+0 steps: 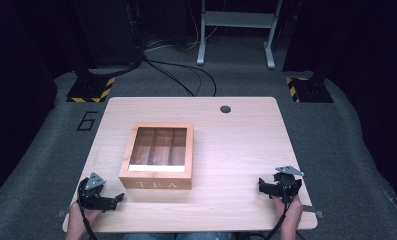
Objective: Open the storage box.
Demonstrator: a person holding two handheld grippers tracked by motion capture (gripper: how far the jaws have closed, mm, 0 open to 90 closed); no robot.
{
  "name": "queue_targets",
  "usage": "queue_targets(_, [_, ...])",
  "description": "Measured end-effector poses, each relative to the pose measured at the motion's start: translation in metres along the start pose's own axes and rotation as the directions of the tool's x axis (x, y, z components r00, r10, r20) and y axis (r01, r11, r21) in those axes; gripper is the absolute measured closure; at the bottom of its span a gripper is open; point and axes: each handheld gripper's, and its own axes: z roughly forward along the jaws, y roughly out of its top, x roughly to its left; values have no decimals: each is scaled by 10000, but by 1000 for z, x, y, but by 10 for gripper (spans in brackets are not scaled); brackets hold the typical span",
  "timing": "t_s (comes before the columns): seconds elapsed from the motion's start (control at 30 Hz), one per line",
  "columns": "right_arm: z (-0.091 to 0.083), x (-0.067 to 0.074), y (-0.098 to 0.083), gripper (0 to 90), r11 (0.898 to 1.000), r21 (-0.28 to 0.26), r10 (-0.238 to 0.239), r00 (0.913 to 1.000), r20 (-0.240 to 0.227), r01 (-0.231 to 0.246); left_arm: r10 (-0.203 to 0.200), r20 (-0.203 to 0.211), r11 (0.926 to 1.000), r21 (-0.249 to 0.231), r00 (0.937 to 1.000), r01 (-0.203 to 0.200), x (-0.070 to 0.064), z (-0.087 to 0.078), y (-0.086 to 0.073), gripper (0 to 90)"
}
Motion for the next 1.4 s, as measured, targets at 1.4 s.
queue_targets(1.4, [0, 0, 0, 10, 10000, 6, 11, 10000, 2, -11, 117, 1274, 9810, -1934, 9918, 133, -10, -15, 27, 63])
